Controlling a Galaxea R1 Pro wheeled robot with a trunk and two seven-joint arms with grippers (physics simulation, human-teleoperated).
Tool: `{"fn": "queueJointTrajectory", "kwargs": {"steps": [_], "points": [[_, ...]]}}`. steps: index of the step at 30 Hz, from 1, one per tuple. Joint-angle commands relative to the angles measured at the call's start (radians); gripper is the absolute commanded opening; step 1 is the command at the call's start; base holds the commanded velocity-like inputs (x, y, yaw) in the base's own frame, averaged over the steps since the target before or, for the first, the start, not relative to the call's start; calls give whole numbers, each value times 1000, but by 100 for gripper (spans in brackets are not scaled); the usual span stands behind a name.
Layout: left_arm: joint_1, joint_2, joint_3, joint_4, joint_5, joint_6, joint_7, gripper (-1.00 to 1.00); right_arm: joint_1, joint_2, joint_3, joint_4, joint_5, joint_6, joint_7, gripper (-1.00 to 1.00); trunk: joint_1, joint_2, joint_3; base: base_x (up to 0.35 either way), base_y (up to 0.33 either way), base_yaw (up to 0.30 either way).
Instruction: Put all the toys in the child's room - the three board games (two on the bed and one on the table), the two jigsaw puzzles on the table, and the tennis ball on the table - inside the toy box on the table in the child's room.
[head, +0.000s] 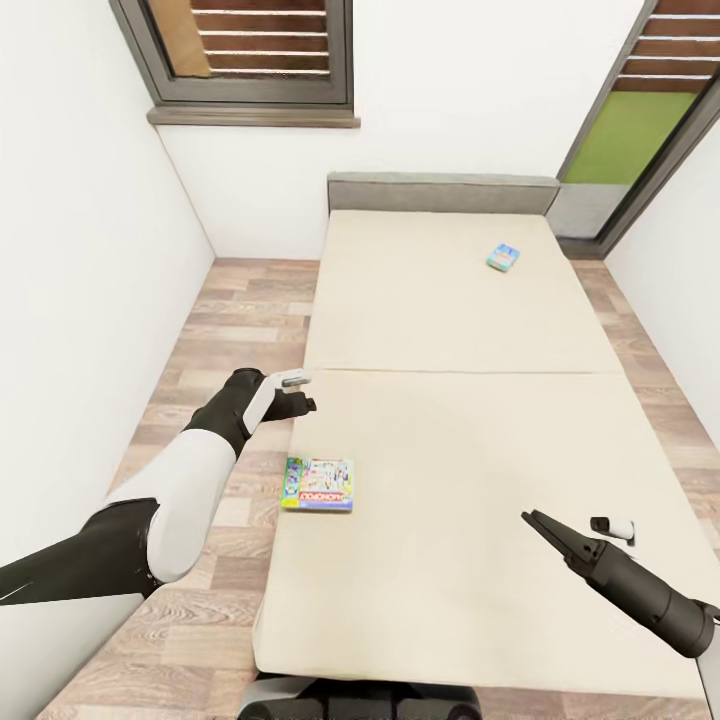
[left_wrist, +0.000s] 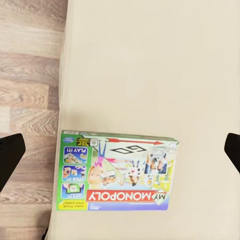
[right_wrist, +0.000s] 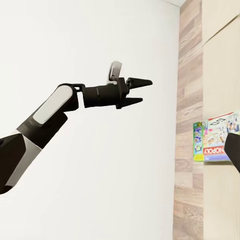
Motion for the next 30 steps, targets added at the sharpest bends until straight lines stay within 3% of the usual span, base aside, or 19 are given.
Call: {"fn": "queueJointTrajectory", "kwargs": {"steps": [1, 30], "points": [[-1, -1, 6, -1, 1, 5, 4, 100, 0, 0, -1, 0, -2, 6, 1, 100, 0, -2, -3, 0, 0, 0], [-1, -1, 6, -1, -2, 4, 5, 100, 0, -1, -1, 2, -2, 4, 2, 100, 0, -2, -50, 0, 0, 0]]}}
